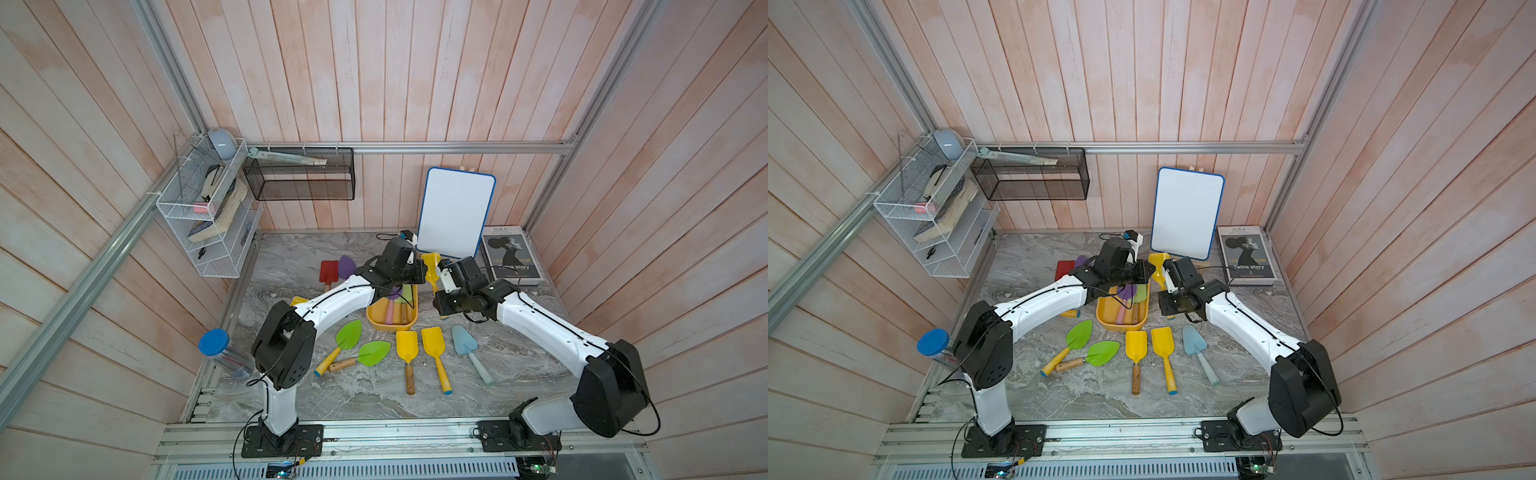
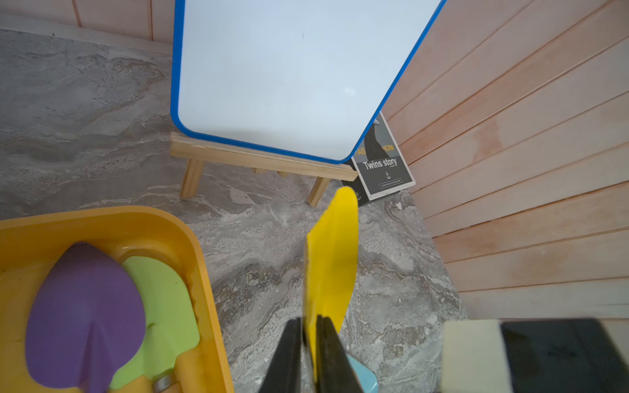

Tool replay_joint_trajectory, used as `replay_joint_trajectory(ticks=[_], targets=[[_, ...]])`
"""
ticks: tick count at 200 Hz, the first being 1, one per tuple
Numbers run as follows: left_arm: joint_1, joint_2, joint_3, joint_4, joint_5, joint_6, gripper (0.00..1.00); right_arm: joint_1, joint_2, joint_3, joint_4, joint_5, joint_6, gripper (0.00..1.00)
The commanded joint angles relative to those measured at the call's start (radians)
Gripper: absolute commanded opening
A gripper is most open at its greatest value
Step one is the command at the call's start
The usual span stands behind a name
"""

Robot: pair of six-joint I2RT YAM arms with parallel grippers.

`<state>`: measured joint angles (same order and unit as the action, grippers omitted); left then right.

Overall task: Put the shovel into the storage box
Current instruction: Place the shovel in the storage box.

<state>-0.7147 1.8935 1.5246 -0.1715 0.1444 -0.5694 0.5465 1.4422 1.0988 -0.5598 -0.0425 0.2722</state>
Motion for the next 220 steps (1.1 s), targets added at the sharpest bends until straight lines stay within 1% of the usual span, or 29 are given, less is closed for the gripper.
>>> replay_joint_trajectory(ticks=[1,5,49,58,83,92,99,113,133,169,191,220], targets=[[-0.005,0.025,0.034,-0.017,-0.022,0.014,0.02,0.006,0.003,0.029,-0.009,0.004,0.013,0.00],[-0.006,0.027,0.035,-0.019,-0.026,0.014,0.00,0.007,0.001,0.030,-0.009,0.007,0.014,0.00],[-0.009,0.023,0.044,-0.052,-0.073,0.020,0.00,0.008,0.001,0.048,-0.009,-0.008,0.025,0.00],[-0.009,0.018,0.044,-0.055,-0.079,0.022,0.00,0.007,-0.002,0.052,-0.008,-0.014,0.027,0.12],[-0.009,-0.011,0.042,-0.056,-0.101,0.030,0.00,0.008,-0.028,0.053,0.005,-0.033,0.028,0.29],[-0.009,-0.026,0.044,-0.060,-0.108,0.036,0.00,0.007,-0.044,0.053,0.009,-0.035,0.029,0.37],[-0.009,-0.035,0.049,-0.063,-0.114,0.041,0.00,0.007,-0.058,0.052,0.011,-0.038,0.030,0.42],[-0.006,-0.052,0.065,-0.077,-0.123,0.052,0.00,0.007,-0.086,0.051,0.014,-0.038,0.030,0.46],[0.005,-0.071,0.087,-0.099,-0.124,0.064,0.00,0.003,-0.131,0.050,0.014,-0.041,0.035,0.49],[0.044,-0.113,0.108,-0.146,-0.117,0.089,0.00,-0.031,-0.217,0.020,0.024,-0.076,0.048,0.49],[0.093,-0.141,0.113,-0.207,-0.074,0.109,0.00,-0.075,-0.266,-0.022,0.033,-0.104,0.058,0.49],[0.156,-0.138,0.113,-0.323,-0.034,0.161,0.00,-0.132,-0.309,-0.068,0.038,-0.150,0.060,0.49]])
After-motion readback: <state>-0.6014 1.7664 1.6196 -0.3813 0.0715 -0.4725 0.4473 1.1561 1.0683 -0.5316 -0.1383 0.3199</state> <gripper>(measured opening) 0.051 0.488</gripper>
